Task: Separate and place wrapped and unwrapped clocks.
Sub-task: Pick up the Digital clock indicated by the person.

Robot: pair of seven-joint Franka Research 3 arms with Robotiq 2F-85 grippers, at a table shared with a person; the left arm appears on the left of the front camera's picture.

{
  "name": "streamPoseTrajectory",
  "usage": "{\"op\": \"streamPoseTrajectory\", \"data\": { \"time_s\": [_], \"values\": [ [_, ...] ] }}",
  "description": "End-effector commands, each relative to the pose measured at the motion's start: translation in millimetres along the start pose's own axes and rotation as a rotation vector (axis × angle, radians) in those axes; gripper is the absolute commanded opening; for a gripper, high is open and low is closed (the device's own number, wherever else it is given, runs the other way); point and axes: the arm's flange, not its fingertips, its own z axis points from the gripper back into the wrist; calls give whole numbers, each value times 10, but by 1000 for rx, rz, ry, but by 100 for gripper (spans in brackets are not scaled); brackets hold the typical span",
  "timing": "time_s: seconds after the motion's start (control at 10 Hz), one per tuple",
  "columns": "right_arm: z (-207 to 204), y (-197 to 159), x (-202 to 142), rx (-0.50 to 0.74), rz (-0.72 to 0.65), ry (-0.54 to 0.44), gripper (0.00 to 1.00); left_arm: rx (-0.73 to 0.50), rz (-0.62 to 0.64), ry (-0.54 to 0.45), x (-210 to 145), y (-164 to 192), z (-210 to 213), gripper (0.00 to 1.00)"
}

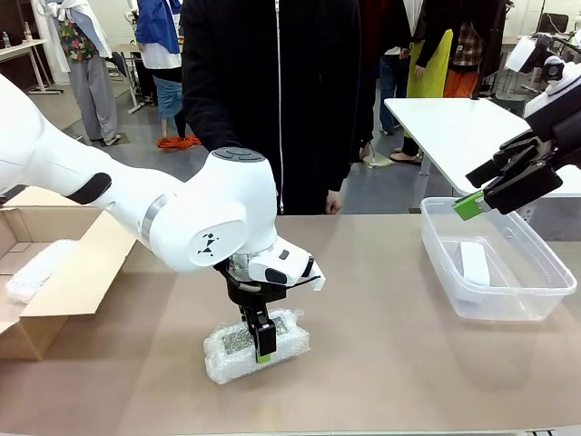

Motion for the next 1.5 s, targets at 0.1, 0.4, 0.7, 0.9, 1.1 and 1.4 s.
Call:
{"op": "streamPoseTrajectory", "data": {
  "time_s": [0.1,0.4,0.7,0.9,1.1,1.4],
  "values": [
    [-24,4,10,34,-9,-16,100,-11,22,17,58,-16,-37,59],
    [-24,4,10,34,-9,-16,100,19,30,-35,-55,-103,414,59],
    [-24,4,10,34,-9,-16,100,10,54,-183,-272,-246,1347,59],
    [-24,4,10,34,-9,-16,100,96,76,-225,-397,-343,1890,59],
    [-24,4,10,34,-9,-16,100,194,223,-326,-429,-353,2341,59],
    [-24,4,10,34,-9,-16,100,199,248,-363,-406,-352,2385,59]
  ]
}}
